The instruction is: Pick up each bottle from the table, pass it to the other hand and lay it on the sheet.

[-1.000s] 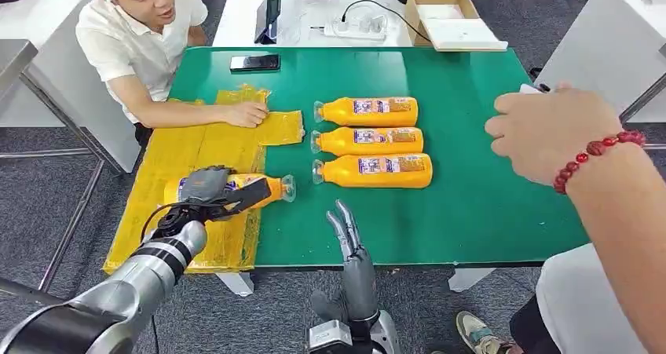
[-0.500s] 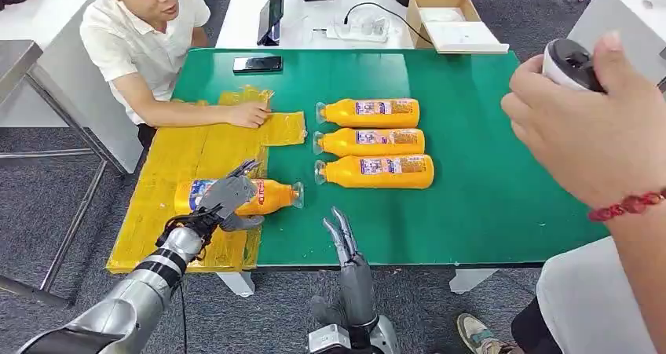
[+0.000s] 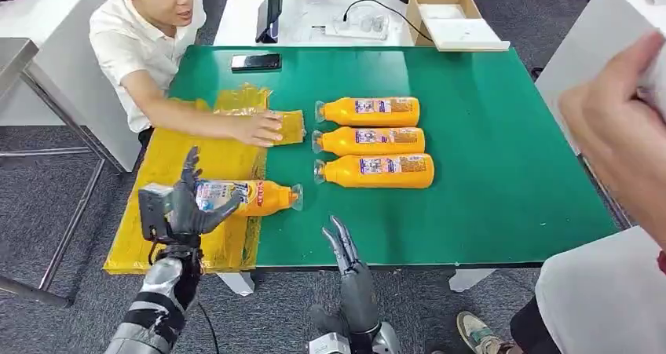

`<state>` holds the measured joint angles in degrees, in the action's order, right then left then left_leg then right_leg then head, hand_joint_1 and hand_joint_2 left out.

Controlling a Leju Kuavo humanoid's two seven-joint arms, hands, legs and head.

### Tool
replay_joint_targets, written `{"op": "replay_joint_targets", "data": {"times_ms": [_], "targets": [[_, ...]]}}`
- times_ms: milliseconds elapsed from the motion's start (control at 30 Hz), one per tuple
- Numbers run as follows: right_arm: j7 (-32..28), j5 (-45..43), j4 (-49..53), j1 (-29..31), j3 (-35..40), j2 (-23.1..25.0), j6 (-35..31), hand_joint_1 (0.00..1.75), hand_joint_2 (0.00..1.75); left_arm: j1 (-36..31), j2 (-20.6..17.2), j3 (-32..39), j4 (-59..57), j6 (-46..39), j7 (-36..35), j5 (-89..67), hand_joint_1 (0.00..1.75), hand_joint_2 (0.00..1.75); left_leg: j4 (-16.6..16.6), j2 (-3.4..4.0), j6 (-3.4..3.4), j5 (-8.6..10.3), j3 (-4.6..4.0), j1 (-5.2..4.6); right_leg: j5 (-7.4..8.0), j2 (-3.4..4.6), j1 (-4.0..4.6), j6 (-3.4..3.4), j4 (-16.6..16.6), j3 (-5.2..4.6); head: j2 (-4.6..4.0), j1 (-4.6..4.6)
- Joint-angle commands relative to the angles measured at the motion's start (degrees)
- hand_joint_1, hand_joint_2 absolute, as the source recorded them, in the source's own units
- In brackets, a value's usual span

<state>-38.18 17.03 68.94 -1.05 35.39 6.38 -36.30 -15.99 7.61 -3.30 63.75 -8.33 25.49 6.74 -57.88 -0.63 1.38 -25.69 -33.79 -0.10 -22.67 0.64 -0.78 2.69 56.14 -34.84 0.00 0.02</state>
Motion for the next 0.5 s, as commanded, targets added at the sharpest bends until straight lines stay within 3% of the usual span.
{"op": "replay_joint_targets", "data": {"times_ms": [33,200,300,367,467,500], "targets": [[-1.8,0.5,-2.3,0.0,-0.3,0.1,-3.7,0.00,0.00,6.4,2.4,1.4,18.7,-3.0,3.0,6.8,0.00,1.75,0.0,0.01,-0.05,-0.03,-0.02,0.03,-0.02,-0.01,0.04,-0.05,0.0,0.00,0.00,-0.02],[-1.8,1.8,-2.3,0.0,-0.7,0.0,-3.7,0.00,0.00,7.0,2.9,1.6,20.4,-1.6,2.8,11.2,0.00,1.75,0.0,0.01,-0.06,-0.06,0.03,0.03,-0.05,-0.02,0.05,-0.08,0.0,0.05,-0.02,-0.02],[-1.5,17.3,-2.2,-1.0,-11.9,1.9,-3.7,0.00,0.00,8.9,3.8,1.3,25.3,0.3,1.6,16.0,0.00,1.75,0.0,0.01,-0.07,-0.07,0.06,0.04,-0.05,-0.04,0.06,-0.09,0.0,0.08,0.00,-0.02],[3.5,27.5,-2.0,0.4,-19.0,0.8,-3.7,0.00,0.00,11.0,4.4,1.2,29.2,-0.7,0.7,17.0,0.00,1.75,0.0,0.01,-0.07,-0.08,0.08,0.03,-0.08,-0.07,0.05,-0.09,0.0,0.09,0.00,-0.02],[3.0,25.3,-3.3,1.8,-18.8,-0.8,-3.7,0.00,0.00,11.9,4.3,0.8,30.4,-1.1,0.5,17.0,0.00,1.75,0.0,0.11,-0.04,-0.09,0.11,0.01,-0.04,0.03,0.03,-0.06,-0.1,0.11,0.00,-0.04],[5.6,37.9,-0.8,0.9,-25.7,1.3,-3.7,0.00,1.75,12.1,4.3,0.7,30.5,-1.3,0.6,16.8,0.00,1.75,0.0,0.04,-0.02,-0.05,0.05,0.01,-0.01,0.00,0.02,-0.04,-0.1,0.06,-0.02,-0.04]]}}
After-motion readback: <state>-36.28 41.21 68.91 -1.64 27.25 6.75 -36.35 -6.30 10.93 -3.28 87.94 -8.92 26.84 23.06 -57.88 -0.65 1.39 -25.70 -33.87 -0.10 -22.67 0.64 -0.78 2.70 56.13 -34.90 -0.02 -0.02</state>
